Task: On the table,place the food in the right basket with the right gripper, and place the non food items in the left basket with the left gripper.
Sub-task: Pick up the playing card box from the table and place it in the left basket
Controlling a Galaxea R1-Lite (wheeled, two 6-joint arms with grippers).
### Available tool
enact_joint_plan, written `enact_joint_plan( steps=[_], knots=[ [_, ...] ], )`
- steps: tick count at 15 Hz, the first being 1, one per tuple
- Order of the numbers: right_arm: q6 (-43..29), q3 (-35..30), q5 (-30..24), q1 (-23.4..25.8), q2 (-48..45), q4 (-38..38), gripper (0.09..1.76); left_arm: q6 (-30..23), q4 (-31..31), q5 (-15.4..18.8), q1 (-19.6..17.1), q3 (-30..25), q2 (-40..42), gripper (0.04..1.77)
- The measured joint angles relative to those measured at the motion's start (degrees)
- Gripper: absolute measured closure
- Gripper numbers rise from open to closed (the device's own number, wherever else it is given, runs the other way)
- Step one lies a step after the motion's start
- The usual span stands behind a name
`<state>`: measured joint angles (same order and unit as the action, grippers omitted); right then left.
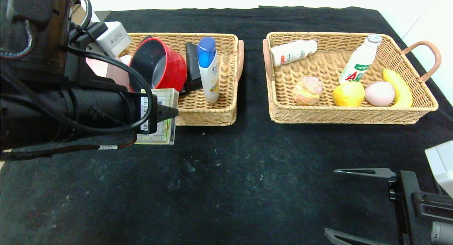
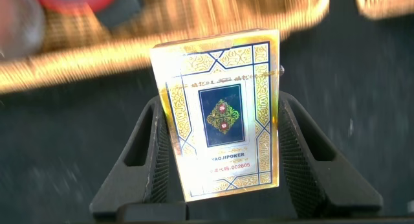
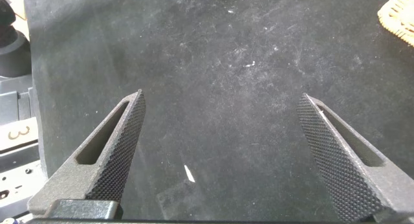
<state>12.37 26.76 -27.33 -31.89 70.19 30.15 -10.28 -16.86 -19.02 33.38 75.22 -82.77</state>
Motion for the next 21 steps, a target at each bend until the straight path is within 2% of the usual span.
enact_joint_plan(
  steps=[3, 5, 10, 14, 21],
  knots=[
    [0.0, 0.0, 0.0, 0.0, -0.3, 0.0, 0.14, 1.3, 0.1, 0.1, -2.1, 6.7, -3.4, 0.78],
    [0.0, 0.0, 0.0, 0.0, -0.5, 0.0, 0.14, 2.2, 0.1, 0.2, -4.1, 9.3, -5.3, 0.78],
    [0.0, 0.1, 0.0, 0.0, -0.7, 0.0, 0.14, 5.8, 7.9, 1.6, -8.9, 11.1, -7.8, 0.79],
    [0.0, 0.0, 0.0, 0.0, -0.7, 0.0, 0.14, 7.7, 11.2, 1.9, -12.3, 13.1, -9.1, 0.79],
    [0.0, 0.0, 0.0, 0.0, -0.7, 0.0, 0.14, 9.7, 18.7, 5.0, -16.9, 14.9, -12.6, 0.79]
  ],
)
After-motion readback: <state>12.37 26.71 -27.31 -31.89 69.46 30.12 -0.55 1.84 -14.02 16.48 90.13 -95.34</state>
